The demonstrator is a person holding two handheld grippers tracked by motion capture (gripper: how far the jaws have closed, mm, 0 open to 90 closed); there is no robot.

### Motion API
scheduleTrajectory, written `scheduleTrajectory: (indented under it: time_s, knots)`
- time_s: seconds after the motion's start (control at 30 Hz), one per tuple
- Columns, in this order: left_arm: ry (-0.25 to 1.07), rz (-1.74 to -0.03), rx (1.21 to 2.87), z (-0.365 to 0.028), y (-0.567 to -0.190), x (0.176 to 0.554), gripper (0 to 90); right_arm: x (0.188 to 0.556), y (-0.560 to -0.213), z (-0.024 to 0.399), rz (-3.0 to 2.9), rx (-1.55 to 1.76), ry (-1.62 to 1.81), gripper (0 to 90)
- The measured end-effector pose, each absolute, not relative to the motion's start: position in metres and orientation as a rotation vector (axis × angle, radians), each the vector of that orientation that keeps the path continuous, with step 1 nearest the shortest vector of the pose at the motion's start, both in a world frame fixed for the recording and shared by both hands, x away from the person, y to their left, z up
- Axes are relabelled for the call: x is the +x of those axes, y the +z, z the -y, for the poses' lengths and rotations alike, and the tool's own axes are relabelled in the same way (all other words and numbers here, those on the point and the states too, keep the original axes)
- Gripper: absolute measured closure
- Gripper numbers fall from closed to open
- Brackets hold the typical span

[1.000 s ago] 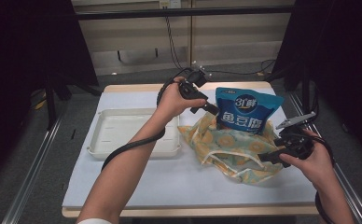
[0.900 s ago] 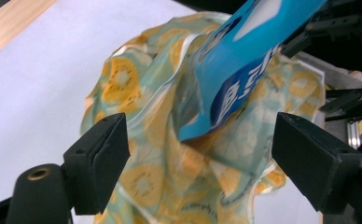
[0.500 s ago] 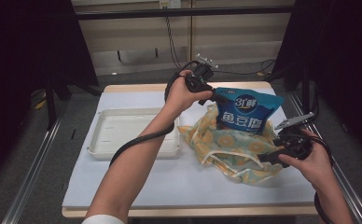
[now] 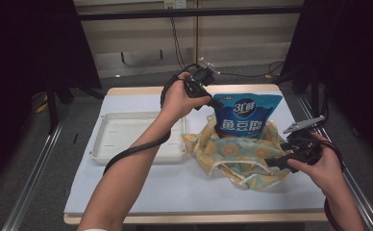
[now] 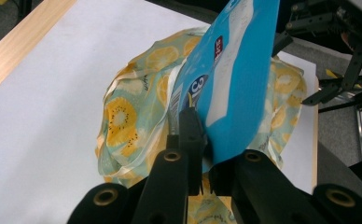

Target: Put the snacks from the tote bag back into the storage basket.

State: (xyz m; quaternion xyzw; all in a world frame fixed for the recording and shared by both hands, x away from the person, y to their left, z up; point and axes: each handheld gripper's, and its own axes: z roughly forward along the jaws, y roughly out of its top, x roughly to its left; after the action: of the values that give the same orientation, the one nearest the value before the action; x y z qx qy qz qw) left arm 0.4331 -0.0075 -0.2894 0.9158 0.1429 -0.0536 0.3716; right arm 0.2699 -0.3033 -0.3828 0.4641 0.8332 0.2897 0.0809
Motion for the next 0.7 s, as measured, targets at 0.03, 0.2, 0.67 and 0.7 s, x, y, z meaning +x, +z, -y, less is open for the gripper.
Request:
scheduleTrajectory:
  time_s: [0.03, 0.2, 0.67, 0.7]
  knots:
    - [-0.152, -0.360, 2.353, 0.007, -0.290, 0.433, 84.8, 0.269, -0.382, 0.303, -2.496, 1.388, 0.871, 11.0]
    - [-0.164, -0.359, 2.341, 0.015, -0.289, 0.438, 60.7, 0.269, -0.381, 0.304, -2.496, 1.385, 0.880, 11.0]
    - [-0.196, -0.239, 2.416, 0.053, -0.288, 0.446, 61.6, 0.269, -0.383, 0.306, -2.497, 1.389, 0.887, 11.7]
    - [-0.211, -0.235, 2.412, 0.054, -0.290, 0.447, 65.0, 0.269, -0.383, 0.306, -2.496, 1.394, 0.886, 11.7]
